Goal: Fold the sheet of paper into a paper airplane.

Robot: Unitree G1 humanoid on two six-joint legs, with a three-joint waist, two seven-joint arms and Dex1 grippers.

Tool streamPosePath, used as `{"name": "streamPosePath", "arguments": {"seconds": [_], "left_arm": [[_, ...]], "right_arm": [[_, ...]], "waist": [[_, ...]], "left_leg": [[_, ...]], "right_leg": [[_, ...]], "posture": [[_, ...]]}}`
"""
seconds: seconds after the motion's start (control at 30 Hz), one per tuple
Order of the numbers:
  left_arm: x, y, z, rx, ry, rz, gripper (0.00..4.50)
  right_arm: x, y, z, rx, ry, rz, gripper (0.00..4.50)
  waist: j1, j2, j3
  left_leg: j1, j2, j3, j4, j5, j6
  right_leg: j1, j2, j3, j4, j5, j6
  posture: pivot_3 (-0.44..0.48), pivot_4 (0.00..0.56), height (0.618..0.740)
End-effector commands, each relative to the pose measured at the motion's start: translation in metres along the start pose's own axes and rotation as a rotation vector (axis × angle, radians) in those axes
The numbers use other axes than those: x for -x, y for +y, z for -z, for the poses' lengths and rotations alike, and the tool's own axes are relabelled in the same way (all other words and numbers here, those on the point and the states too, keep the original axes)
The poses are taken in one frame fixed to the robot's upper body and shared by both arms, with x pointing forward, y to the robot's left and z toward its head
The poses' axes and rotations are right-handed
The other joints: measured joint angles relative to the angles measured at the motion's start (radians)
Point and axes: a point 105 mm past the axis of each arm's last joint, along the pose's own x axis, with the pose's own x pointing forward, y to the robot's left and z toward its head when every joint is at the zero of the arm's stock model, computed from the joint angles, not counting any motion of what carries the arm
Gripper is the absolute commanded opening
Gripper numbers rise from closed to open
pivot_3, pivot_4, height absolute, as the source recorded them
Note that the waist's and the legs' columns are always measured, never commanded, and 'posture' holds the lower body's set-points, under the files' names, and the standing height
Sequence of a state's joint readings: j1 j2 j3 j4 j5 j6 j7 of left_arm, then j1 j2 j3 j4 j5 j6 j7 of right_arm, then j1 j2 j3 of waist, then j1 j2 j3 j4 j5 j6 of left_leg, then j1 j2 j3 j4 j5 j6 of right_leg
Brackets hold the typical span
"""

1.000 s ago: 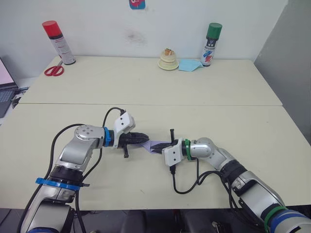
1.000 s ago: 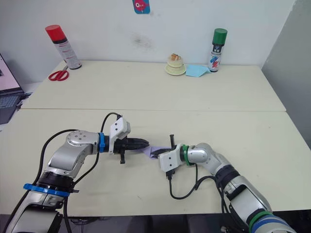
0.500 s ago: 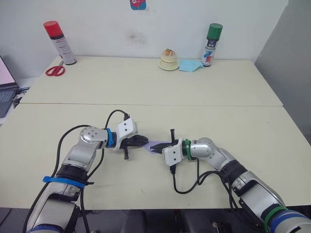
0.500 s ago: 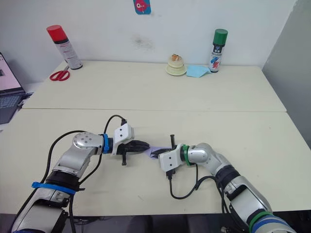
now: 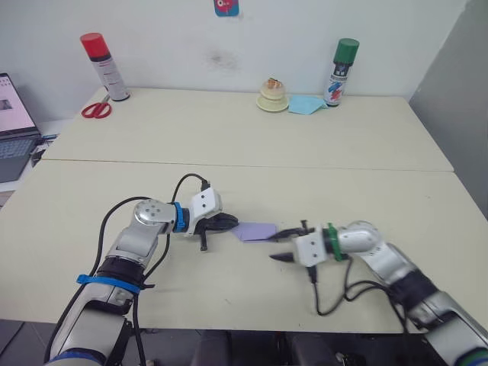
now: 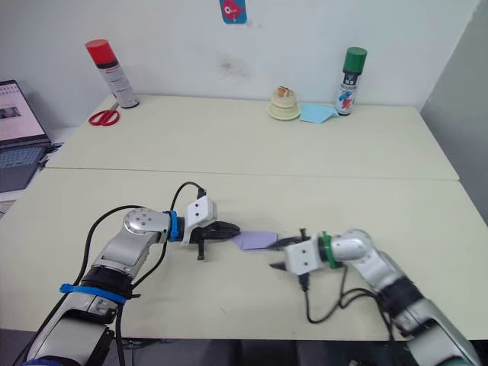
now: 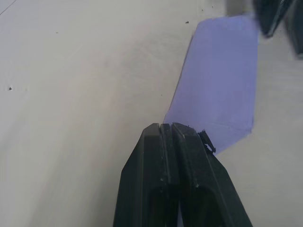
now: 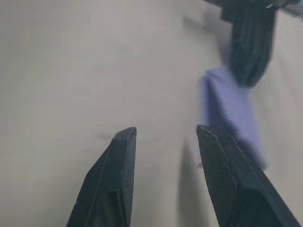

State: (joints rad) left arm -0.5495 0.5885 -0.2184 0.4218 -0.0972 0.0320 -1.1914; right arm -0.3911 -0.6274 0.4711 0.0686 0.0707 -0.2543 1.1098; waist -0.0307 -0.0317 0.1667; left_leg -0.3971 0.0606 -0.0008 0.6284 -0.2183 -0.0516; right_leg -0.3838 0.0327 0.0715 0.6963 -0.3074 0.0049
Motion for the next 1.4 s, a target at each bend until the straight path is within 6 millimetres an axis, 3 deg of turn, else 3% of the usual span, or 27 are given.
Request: {"name": "streamPosePath", "arguments": {"seconds": [0.03,0.13,0.2,0.37,0.5,0.7,0.9,1.1,1.4], "left_arm": [[-0.011,-0.013,0.022,0.04,0.078,0.049,0.36],[-0.013,-0.013,0.021,0.039,0.076,0.051,0.36],[-0.014,-0.013,0.021,0.039,0.076,0.054,0.36],[-0.014,-0.014,0.023,0.028,0.088,0.067,0.36],[-0.012,-0.014,0.024,0.025,0.096,0.074,0.36],[-0.012,-0.014,0.026,0.023,0.099,0.076,0.36],[-0.011,-0.015,0.027,0.024,0.099,0.077,0.36],[-0.011,-0.015,0.027,0.023,0.1,0.076,0.36],[-0.012,-0.016,0.028,0.024,0.102,0.081,0.36]], "right_arm": [[-0.001,-0.035,-0.041,-0.101,-0.138,0.129,1.74],[-0.02,-0.069,-0.049,-0.235,-0.154,0.285,0.87],[-0.04,-0.079,-0.044,-0.286,-0.106,0.331,0.12],[-0.073,-0.083,-0.022,-0.363,0.015,0.376,0.05],[-0.082,-0.077,-0.009,-0.398,0.075,0.382,0.05],[-0.076,-0.072,0.011,-0.473,0.155,0.408,0.05],[-0.067,-0.073,0.013,-0.532,0.147,0.45,0.05],[-0.061,-0.05,0.029,-0.536,0.225,0.401,0.05],[-0.017,-0.031,0.071,-0.761,0.309,0.518,0.05]], "waist": [[-0.005,0.001,0.0],[-0.01,0.001,0.0],[-0.01,0.002,-0.001],[0.004,0.002,-0.002],[-0.001,0.002,-0.004],[-0.002,0.003,-0.007],[-0.002,0.005,-0.009],[-0.002,0.005,-0.009],[-0.002,0.005,-0.016]], "left_leg": [[0.001,0.001,0.0,0.0,0.0,0.0],[0.004,0.003,-0.002,0.0,0.001,0.0],[0.004,0.003,-0.002,0.0,0.001,0.0],[-0.003,0.001,0.0,0.001,0.001,0.0],[-0.002,0.0,0.003,0.0,0.0,0.0],[0.0,0.002,0.001,0.0,0.0,0.0],[-0.001,0.002,0.001,0.0,0.0,0.0],[-0.001,0.002,0.001,0.0,0.0,0.0],[0.0,0.001,0.001,0.0,0.0,0.0]], "right_leg": [[0.0,0.0,0.0,0.0,-0.001,0.003],[0.0,0.002,0.0,0.003,-0.001,0.001],[0.0,0.003,-0.001,0.004,0.0,0.002],[-0.004,0.003,0.0,0.001,-0.001,0.001],[-0.004,0.001,0.0,0.001,0.001,-0.001],[-0.003,0.004,0.0,0.002,-0.001,0.003],[-0.004,0.004,0.0,0.001,-0.001,0.003],[-0.004,0.004,0.0,0.001,-0.001,0.003],[-0.003,0.004,0.0,0.0,-0.001,0.003]], "posture": [[0.0,0.15,0.737],[0.0,0.15,0.737],[0.0,0.15,0.737],[0.0,0.15,0.737],[0.0,0.15,0.737],[0.0,0.15,0.737],[0.0,0.15,0.737],[0.0,0.15,0.737],[0.0,0.15,0.737]]}}
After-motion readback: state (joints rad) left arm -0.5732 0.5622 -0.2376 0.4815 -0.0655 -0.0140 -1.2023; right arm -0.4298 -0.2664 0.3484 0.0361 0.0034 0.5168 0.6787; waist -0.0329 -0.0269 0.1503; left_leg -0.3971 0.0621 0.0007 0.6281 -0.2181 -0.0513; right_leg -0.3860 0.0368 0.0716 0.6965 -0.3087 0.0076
